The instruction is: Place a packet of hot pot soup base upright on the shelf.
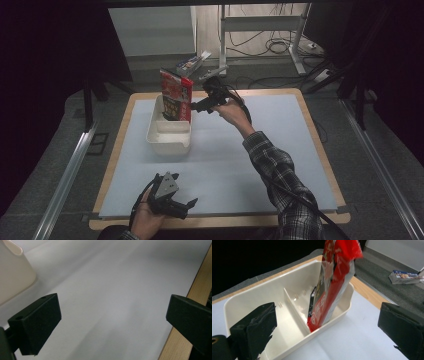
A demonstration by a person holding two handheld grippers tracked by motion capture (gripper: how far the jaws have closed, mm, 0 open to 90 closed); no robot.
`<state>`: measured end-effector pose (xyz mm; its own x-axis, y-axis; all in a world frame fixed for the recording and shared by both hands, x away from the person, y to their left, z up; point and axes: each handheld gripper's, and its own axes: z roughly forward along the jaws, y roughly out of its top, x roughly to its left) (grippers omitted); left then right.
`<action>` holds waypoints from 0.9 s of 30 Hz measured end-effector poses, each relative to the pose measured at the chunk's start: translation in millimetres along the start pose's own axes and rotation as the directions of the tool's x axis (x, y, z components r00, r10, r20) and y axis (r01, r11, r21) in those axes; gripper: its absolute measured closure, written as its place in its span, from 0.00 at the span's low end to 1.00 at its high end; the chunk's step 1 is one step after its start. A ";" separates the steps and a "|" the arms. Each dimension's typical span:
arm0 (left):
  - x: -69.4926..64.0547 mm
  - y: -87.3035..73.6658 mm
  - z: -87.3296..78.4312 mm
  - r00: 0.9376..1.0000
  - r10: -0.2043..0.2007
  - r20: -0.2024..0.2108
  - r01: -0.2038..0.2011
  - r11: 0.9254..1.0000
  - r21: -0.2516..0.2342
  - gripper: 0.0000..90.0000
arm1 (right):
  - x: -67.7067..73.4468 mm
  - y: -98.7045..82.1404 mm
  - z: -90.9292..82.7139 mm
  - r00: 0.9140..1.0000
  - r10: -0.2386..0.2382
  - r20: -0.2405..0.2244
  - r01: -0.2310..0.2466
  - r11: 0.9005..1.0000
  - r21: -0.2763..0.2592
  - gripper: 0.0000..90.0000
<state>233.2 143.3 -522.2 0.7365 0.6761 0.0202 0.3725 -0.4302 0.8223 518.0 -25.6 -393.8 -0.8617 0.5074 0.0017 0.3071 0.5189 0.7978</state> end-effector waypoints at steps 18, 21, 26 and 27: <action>-1.9 0.8 0.1 1.000 0.008 0.010 -0.007 1.000 -0.005 0.00 | 13.7 -30.6 -13.9 1.000 -0.002 -0.004 0.002 1.000 -0.009 0.00; -2.2 0.8 0.3 1.000 0.009 0.012 -0.009 1.000 -0.005 0.00 | 15.9 -36.4 -15.7 1.000 -0.008 -0.007 0.008 1.000 -0.003 0.00; -2.8 1.0 0.7 1.000 0.013 0.012 -0.013 1.000 -0.003 0.00 | 18.2 -45.8 -20.4 1.000 -0.004 -0.004 0.004 1.000 -0.008 0.00; -2.8 1.0 0.6 1.000 0.012 0.012 -0.012 1.000 -0.005 0.00 | 18.6 -47.7 -21.4 1.000 -0.006 -0.004 0.006 1.000 -0.011 0.00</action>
<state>231.9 140.6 -521.8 0.7475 0.6638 0.0230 0.3612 -0.4354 0.8246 478.7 -55.7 -418.9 -0.8652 0.5014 -0.0009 0.2974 0.5147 0.8041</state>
